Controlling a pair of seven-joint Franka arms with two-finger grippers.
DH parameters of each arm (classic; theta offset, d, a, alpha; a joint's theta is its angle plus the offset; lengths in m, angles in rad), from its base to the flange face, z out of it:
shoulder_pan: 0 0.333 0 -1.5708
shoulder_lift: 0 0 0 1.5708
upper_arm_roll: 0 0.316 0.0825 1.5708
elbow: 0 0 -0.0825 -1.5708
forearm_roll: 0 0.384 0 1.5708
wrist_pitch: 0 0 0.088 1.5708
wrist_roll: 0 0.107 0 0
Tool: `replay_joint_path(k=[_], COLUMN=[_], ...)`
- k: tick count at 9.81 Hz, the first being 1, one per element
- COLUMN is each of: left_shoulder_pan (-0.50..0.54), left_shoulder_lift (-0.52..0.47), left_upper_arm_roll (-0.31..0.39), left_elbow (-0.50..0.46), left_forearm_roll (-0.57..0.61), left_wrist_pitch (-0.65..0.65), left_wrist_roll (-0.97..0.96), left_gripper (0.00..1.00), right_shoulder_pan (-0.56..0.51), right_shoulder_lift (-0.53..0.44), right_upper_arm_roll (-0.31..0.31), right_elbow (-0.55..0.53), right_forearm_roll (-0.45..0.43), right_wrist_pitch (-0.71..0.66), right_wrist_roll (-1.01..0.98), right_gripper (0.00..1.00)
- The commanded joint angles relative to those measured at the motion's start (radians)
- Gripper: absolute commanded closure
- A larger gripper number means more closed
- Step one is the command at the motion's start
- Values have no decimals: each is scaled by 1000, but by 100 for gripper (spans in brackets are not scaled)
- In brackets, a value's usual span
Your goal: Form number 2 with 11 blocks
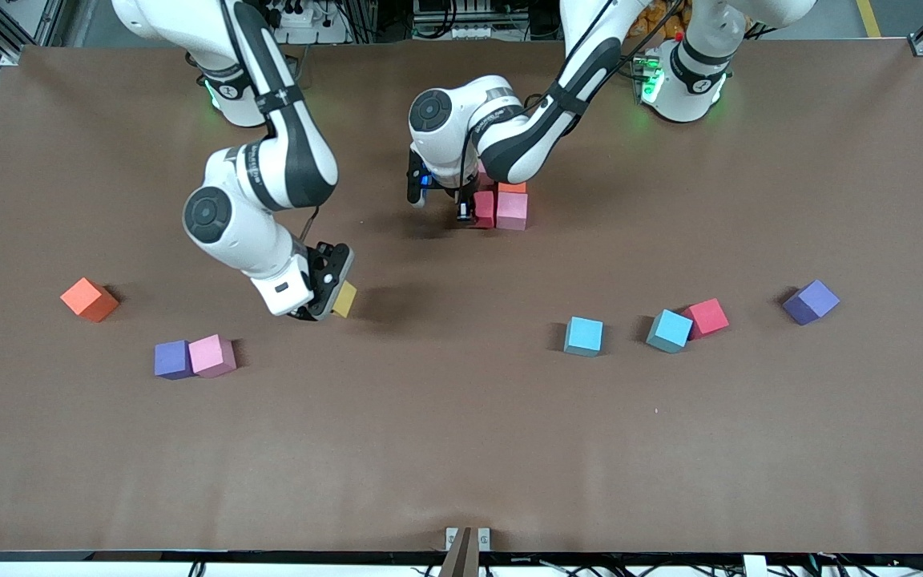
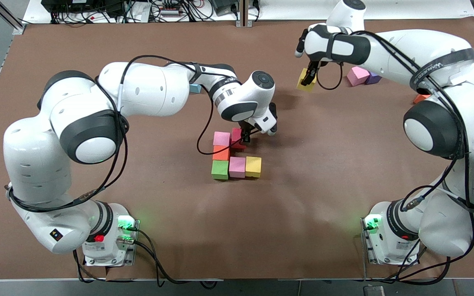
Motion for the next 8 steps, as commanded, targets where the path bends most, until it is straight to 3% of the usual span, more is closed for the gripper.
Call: replay_joint_path(k=[1,8], left_shoulder_pan=[-5,-4], left_shoulder_lift=[-6,11], left_upper_arm_roll=[4,5], left_elbow=[-10,-1], left_forearm_roll=[23,38], left_wrist_pitch=[10,18], left_wrist_roll=[-4,-4], left_gripper=[100,100], right_shoulder_pan=[30,30], right_shoulder_lift=[-41,-30], right_upper_arm_roll=[-19,-17], right_elbow=[-49,-59], right_forearm_roll=[-2,-2], right_wrist_pitch=[34,66], right_wrist_roll=[14,14], right_gripper=[79,79])
